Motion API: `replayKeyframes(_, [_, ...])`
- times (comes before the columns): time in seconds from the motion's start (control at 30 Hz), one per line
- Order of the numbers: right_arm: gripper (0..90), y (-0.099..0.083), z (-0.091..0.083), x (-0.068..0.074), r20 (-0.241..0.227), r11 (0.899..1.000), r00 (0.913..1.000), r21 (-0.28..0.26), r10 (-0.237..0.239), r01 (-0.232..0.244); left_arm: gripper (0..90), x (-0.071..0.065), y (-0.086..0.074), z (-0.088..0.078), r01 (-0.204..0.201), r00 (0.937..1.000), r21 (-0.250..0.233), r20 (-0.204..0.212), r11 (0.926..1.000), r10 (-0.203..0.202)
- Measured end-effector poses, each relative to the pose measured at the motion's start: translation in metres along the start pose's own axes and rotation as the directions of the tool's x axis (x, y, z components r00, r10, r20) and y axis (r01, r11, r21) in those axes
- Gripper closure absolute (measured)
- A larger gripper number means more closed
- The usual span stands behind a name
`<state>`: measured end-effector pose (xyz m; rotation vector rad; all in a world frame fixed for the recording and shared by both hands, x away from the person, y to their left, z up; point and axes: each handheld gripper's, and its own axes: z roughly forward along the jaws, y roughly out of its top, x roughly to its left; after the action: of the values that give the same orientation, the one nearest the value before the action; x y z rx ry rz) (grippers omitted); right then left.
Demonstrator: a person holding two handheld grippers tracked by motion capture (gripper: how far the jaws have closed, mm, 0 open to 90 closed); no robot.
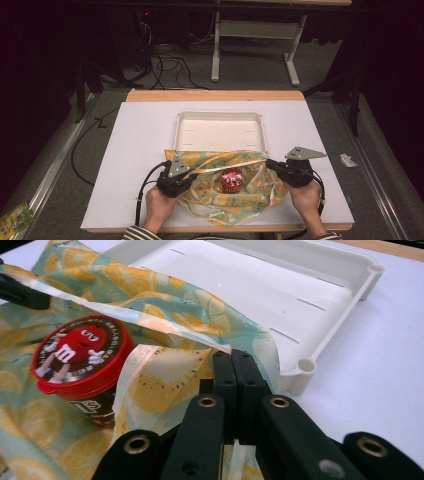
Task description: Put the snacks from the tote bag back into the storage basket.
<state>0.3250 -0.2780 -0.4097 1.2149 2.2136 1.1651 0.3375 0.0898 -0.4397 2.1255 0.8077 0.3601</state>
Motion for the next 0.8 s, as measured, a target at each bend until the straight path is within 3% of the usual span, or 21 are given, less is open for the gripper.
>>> replayKeyframes(0.3, [90.0, 0.002, 0.012, -0.009, 0.031, 0.999, 0.9994, 0.033, 0.016, -0.018, 69.0, 0.001, -0.004, 0.000, 0.008, 0.9992, 0.034, -0.040, 0.9994, -0.007])
replayKeyframes(0.6, [90.0, 0.002, 0.030, -0.017, 0.049, 0.996, 0.9983, 0.078, 0.031, -0.034, 70.4, 0.007, -0.008, -0.002, 0.020, 0.9971, 0.049, -0.074, 0.9986, -0.016])
replayKeyframes(0.8, [90.0, -0.003, 0.040, -0.021, 0.059, 0.993, 0.9978, 0.114, 0.032, -0.038, 75.3, 0.010, -0.011, 0.002, 0.034, 0.9974, 0.057, -0.066, 0.9978, -0.031])
